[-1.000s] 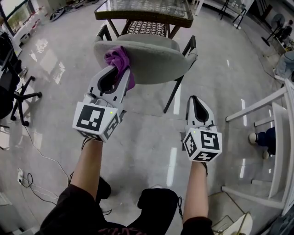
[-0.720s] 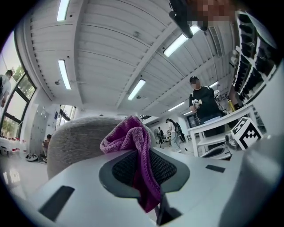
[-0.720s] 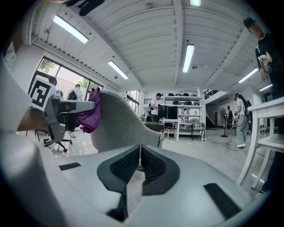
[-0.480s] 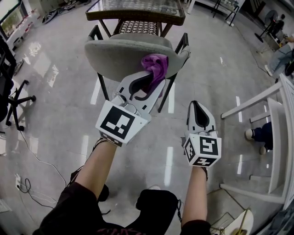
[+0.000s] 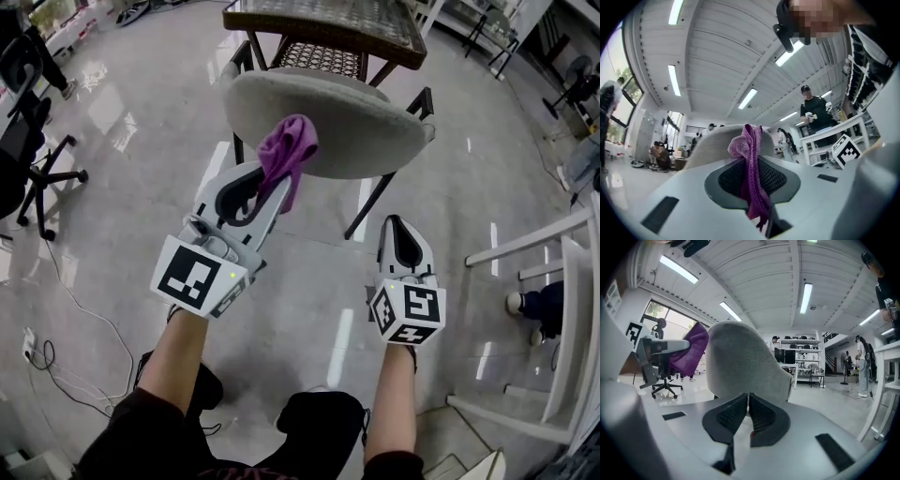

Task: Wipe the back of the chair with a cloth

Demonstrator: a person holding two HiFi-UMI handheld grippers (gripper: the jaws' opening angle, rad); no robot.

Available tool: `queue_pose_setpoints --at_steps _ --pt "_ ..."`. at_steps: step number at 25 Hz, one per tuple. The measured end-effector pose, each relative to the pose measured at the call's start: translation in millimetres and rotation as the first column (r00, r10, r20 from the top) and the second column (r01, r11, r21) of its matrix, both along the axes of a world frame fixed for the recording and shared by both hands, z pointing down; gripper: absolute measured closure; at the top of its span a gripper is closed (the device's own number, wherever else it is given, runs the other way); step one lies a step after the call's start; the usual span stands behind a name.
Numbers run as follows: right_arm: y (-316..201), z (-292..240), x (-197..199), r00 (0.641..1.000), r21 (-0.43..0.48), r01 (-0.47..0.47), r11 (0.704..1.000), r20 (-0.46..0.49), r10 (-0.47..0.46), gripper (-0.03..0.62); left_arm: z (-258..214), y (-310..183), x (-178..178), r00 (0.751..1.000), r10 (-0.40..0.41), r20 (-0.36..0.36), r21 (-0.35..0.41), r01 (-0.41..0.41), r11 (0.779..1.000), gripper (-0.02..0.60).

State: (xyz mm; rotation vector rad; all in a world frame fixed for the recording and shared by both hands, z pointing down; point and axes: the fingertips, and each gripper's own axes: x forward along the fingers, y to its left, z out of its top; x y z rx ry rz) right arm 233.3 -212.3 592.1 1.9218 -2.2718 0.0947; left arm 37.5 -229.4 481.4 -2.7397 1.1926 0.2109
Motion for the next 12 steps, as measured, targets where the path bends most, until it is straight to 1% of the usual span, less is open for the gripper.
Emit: queue_pose_setpoints --at_steps 1,3,5,6,7,9,12 --pt "-5 2 -8 1.000 0.000 0.011 1.000 0.002 -0.011 0.566 2 -10 -25 0.998 -0.052 -0.020 -0.013 0.052 0.999 0.500" --pt "-12 7 -18 1.000 0.000 0.023 1.000 0.007 -0.023 0.566 9 -31 -69 0.988 -0.149 -0.049 -0.048 0.147 0.988 0.500" --pt "-18 14 -21 1.000 -0.001 0.017 1.000 0.022 -0.017 0.566 18 -49 -99 0.974 -0.224 -0.042 -0.061 0.221 0.973 0.500" --pt "-20 17 -20 1.000 -0.001 0.014 1.000 0.021 -0.014 0.566 22 -56 -107 0.969 -0.244 -0.036 -0.061 0.242 0.968 0.500" --pt "-21 21 -18 1.000 -0.002 0.011 1.000 0.008 -0.011 0.566 25 -62 -110 0.967 -0.253 -0.034 -0.059 0.251 0.966 0.500" --pt "-22 27 -6 1.000 0.000 -0.016 1.000 -0.009 0.016 0.566 30 -69 -103 0.969 -0.244 -0.033 -0.045 0.242 0.969 0.500" --pt "-21 35 21 0.996 -0.002 -0.074 0.997 0.045 0.074 0.566 39 -75 -72 0.979 -0.203 -0.001 -0.010 0.203 0.979 0.500"
